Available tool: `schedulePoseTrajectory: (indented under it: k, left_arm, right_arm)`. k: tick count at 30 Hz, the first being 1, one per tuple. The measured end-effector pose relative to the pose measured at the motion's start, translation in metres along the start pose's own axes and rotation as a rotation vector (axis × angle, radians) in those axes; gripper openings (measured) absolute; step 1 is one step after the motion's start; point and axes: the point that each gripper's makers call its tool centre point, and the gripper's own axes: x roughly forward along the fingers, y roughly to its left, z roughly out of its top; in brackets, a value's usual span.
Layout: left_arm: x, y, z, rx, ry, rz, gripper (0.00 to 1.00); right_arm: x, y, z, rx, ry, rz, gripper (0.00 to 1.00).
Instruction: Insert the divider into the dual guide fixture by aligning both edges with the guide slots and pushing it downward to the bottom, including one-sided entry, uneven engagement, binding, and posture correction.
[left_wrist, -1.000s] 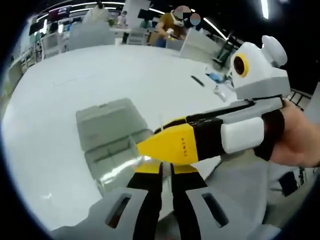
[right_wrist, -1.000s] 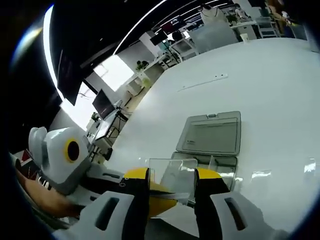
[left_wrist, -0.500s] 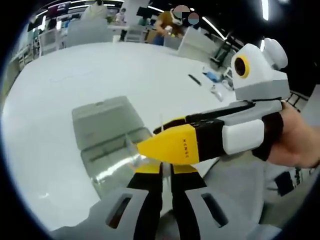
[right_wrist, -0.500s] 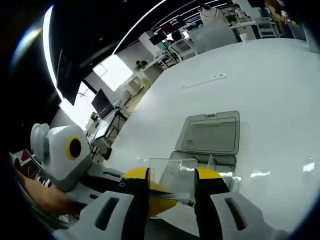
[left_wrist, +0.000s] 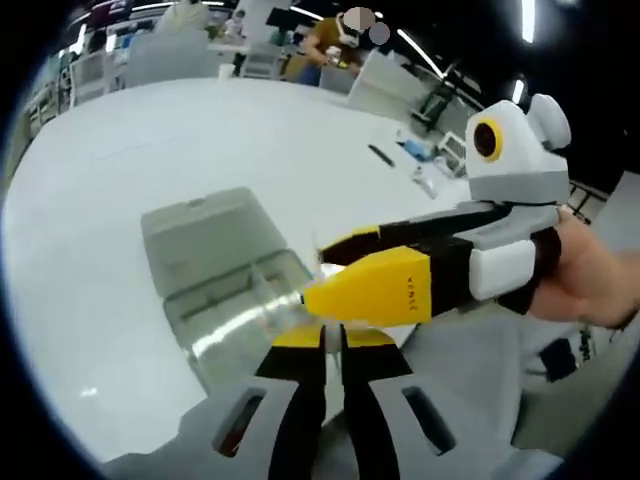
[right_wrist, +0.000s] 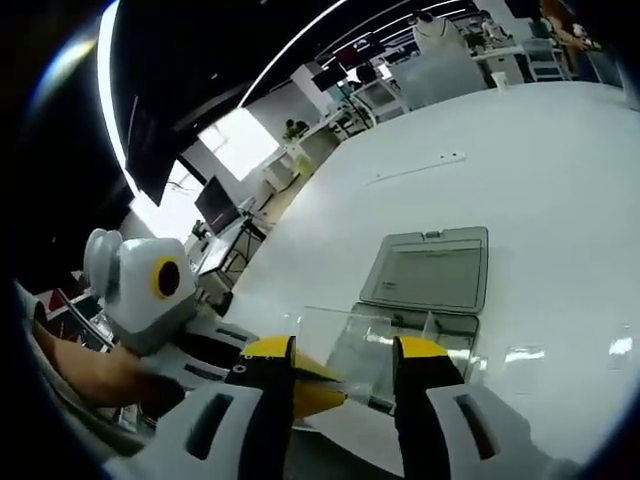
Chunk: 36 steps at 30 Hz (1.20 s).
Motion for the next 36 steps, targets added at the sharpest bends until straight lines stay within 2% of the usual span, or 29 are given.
schedulePoseTrajectory:
  k: [5,13,20,23,24,25,27,33,36]
  left_arm:
    - [-0.005,0.006,-0.002,0.002,0.015,-0.007,0.02]
    - [-0.012,0.02,0.001,-0.081,0.046,-0.018,0.02]
    - [-0.017,0.033,0.008,-0.152,0.098,0.006,0.02]
    - [-0.015,0.035,0.008,-0.178,0.13,0.021,0.02]
    - [-0.015,0.035,0.006,-0.205,0.158,0.036,0.02]
    - [-0.013,0.036,0.008,-0.203,0.158,0.035,0.02]
    - [-0.01,0.036,0.007,-0.226,0.188,0.046,0.02]
    - [-0.003,0.043,0.002,-0.292,0.261,0.094,0.02]
    - [0.002,0.045,0.001,-0.337,0.279,0.1,0.02]
  right_arm:
    - [-0.009,0.001,0.007,-0.024,-0.038,0.004,0.4]
    - [-0.021,0.004,0.006,-0.08,-0.066,0.028,0.47]
    - [-0.027,0.007,0.001,-0.212,-0.062,0.084,0.5]
    - [-0.027,0.005,0.001,-0.282,-0.047,0.093,0.53]
    - [-0.027,0.004,-0.002,-0.318,-0.028,0.099,0.53]
    - [-0.027,0.003,-0.004,-0.362,-0.013,0.096,0.54]
    - [-0.027,0.006,-0.007,-0.413,-0.005,0.122,0.56]
    - [-0.027,0.01,-0.018,-0.528,0.023,0.176,0.59]
    - [-0.028,0.008,-0.023,-0.567,0.034,0.184,0.62]
